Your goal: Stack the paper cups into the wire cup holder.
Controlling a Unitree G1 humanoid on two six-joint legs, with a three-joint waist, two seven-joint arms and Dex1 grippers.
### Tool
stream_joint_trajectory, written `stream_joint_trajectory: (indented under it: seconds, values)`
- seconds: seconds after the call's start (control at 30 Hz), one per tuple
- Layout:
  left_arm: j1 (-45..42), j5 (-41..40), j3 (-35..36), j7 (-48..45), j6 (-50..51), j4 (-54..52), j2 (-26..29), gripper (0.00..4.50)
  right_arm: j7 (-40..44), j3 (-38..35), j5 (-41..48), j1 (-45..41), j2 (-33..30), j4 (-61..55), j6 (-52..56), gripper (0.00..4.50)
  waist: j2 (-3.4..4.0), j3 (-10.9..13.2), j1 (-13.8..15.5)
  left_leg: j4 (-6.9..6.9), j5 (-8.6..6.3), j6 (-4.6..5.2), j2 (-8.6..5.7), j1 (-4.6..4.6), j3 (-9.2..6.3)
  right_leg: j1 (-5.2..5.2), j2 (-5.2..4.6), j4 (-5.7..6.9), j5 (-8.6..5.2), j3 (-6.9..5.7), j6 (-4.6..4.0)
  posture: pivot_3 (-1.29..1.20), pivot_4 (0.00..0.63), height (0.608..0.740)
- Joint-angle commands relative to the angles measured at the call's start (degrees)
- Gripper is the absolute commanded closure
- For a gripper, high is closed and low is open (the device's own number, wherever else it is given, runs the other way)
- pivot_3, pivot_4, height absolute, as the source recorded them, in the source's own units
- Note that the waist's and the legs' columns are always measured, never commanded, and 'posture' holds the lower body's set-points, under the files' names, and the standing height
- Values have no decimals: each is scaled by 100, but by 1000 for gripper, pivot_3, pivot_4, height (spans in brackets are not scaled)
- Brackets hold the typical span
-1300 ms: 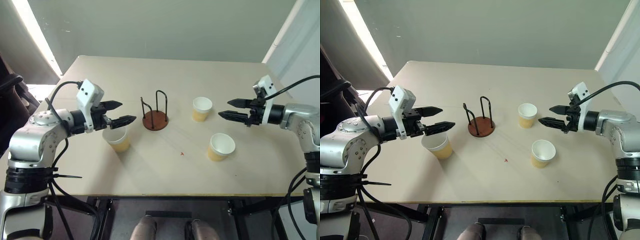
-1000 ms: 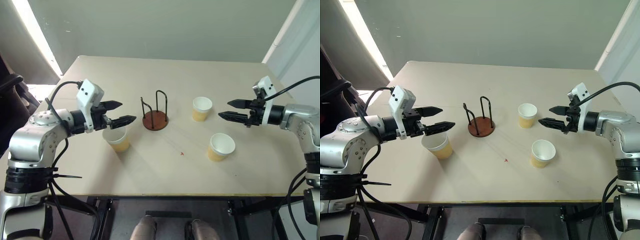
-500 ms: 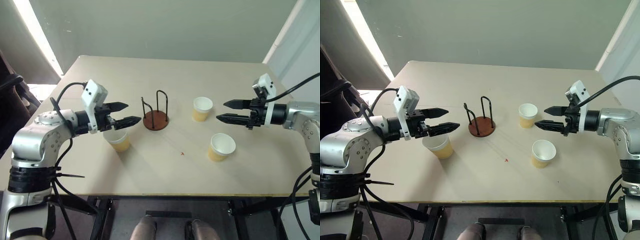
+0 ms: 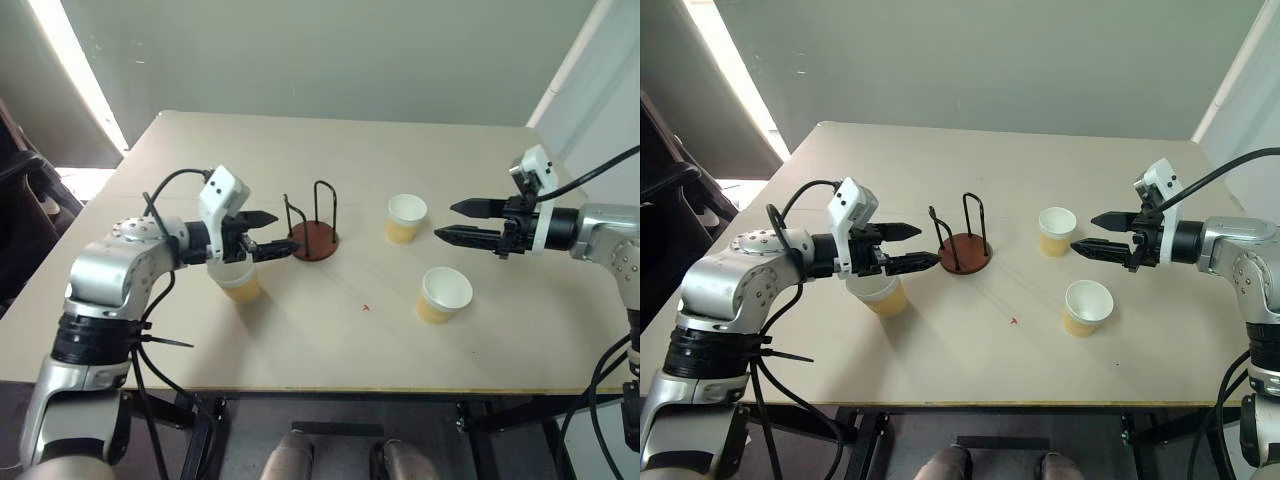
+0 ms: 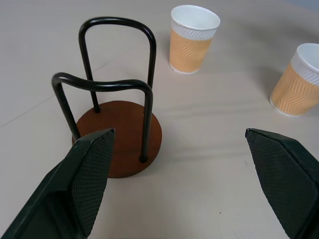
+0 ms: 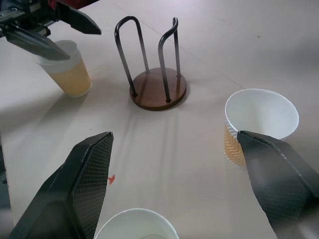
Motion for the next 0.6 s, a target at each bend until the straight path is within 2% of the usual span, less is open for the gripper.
stream_joint_trajectory:
  seconds: [0.03, 0.3, 0.6]
  values:
    - [-284, 219, -66, 26, -229, 211, -129, 0, 11, -299, 253, -124, -107, -333, 110, 384, 0, 0, 1, 0, 1, 1, 0, 0, 0, 0, 0, 0, 1, 0, 1, 0, 150, 740]
    - [-666, 656, -324, -230, -685, 883, -316, 0, 170, -333, 826, -113, -265, -1035, 444, 384, -2, 0, 0, 3, 16, -24, -1, -2, 7, 3, 4, -6, 1, 1, 2, 0, 150, 740]
    - [-948, 938, -571, -483, -989, 1494, -746, 0, 59, -381, 905, -198, -358, -1029, 464, 384, -4, 1, 9, 5, 7, 2, -1, -3, 6, 4, 3, -6, 4, 3, 8, 0, 150, 740]
